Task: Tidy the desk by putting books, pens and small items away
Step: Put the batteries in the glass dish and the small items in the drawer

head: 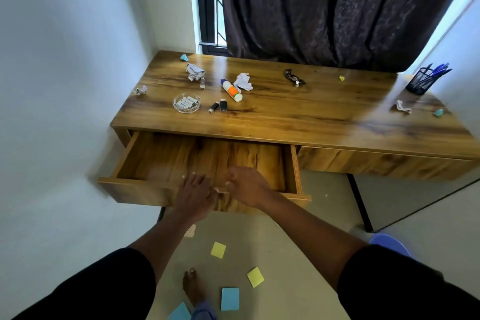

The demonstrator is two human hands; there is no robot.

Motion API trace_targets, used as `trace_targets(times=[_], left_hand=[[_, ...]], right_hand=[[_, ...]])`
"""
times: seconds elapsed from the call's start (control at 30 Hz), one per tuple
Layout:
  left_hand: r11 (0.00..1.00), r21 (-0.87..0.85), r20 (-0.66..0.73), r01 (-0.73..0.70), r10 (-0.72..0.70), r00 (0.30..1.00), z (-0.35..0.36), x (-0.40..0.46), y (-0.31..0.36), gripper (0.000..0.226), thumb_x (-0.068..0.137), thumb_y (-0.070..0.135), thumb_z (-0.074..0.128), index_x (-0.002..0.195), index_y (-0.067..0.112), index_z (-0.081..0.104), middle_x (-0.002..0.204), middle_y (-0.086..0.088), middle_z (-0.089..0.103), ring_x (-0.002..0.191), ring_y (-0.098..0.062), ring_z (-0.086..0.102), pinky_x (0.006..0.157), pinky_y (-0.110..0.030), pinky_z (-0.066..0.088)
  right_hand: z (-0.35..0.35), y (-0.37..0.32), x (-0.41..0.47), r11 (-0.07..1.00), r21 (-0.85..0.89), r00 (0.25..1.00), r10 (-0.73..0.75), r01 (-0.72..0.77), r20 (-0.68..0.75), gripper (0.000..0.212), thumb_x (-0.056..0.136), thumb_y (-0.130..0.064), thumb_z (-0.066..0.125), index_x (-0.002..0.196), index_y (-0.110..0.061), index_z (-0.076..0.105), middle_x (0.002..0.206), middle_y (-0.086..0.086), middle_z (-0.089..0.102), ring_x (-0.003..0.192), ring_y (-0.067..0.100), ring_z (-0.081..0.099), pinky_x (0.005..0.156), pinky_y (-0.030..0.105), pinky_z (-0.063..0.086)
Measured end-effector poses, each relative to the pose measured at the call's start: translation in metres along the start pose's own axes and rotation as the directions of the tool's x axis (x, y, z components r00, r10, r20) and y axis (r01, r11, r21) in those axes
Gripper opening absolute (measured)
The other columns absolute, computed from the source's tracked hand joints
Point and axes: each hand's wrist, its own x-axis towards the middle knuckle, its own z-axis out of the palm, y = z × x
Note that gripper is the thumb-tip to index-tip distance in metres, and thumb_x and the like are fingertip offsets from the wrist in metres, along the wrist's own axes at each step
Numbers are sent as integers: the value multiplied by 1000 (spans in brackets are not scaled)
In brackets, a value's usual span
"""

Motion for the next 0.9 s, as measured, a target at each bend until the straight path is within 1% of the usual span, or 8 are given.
trace_targets(times=[0.1, 0.17, 0.27, 0.33, 0.43, 0.53, 0.77, 0.9], left_hand=[[999, 36, 87, -19, 16, 996, -4, -6, 0, 62, 97, 56, 25, 141, 20, 50, 149, -6, 52, 143, -30, 39, 124, -55, 17], [1000, 18, 99, -25, 23, 995, -5, -9, -2, 53, 103, 49, 35, 146, 20, 46, 152, -7, 49, 145, -31, 38, 125, -55, 15], [1000, 13, 99, -28, 26, 995, -7, -14, 1, 57, 102, 51, 32, 147, 19, 44, 152, -7, 49, 145, -32, 38, 125, -55, 14], [1000, 19, 92, -20, 18, 996, -6, -19, 5, 66, 97, 55, 26, 148, 17, 44, 151, -7, 49, 145, -33, 38, 125, -56, 15], [999, 47, 65, -6, 2, 998, -6, -29, 10, 79, 88, 61, 14, 144, 18, 49, 146, -7, 54, 141, -33, 43, 123, -56, 21], [996, 88, 41, 10, -13, 999, -9, -34, 9, 74, 87, 60, 12, 129, 21, 59, 132, -4, 65, 126, -30, 57, 113, -51, 36], [996, 37, 74, 78, -81, 994, -23, -29, 14, 46, 103, 53, 34, 111, 22, 68, 103, -3, 71, 94, -24, 64, 84, -38, 51], [995, 67, 181, 76, -87, 980, -31, -23, 16, 43, 99, 51, 38, 112, 20, 66, 107, -2, 69, 96, -22, 62, 80, -36, 51]], right_hand=[[8, 12, 0, 981, -193, 994, 20, 0, 105, 28, 98, -36, 59, 121, -21, 62, 118, 4, 63, 106, 26, 63, 80, 38, 57], [18, 24, -8, 960, -278, 980, 76, -23, 184, 37, 100, -38, 56, 132, -19, 58, 126, 7, 62, 109, 28, 62, 85, 40, 54], [34, 42, -19, 932, -363, 986, 39, 22, 160, 56, 102, -38, 53, 153, -19, 39, 147, 10, 52, 131, 32, 52, 104, 44, 47], [41, 44, -24, 939, -344, 992, 28, 17, 123, 59, 103, -37, 53, 156, -18, 36, 151, 10, 49, 137, 33, 48, 110, 45, 42], [42, 36, -25, 940, -340, 997, 38, -15, 62, 41, 104, -36, 51, 142, -19, 51, 134, 9, 62, 118, 29, 59, 96, 41, 52], [36, 29, -24, 953, -298, 995, 83, -60, 63, 28, 103, -39, 53, 124, -22, 62, 113, 4, 67, 100, 23, 64, 83, 38, 58], [21, 21, -6, 932, -361, 964, 123, -30, 238, 37, 96, -53, 58, 111, -21, 68, 97, -1, 65, 91, 20, 61, 67, 30, 48], [19, 21, -1, 931, -365, 945, 133, -16, 298, 45, 92, -58, 62, 113, -19, 69, 101, 1, 67, 94, 22, 63, 75, 33, 54]])
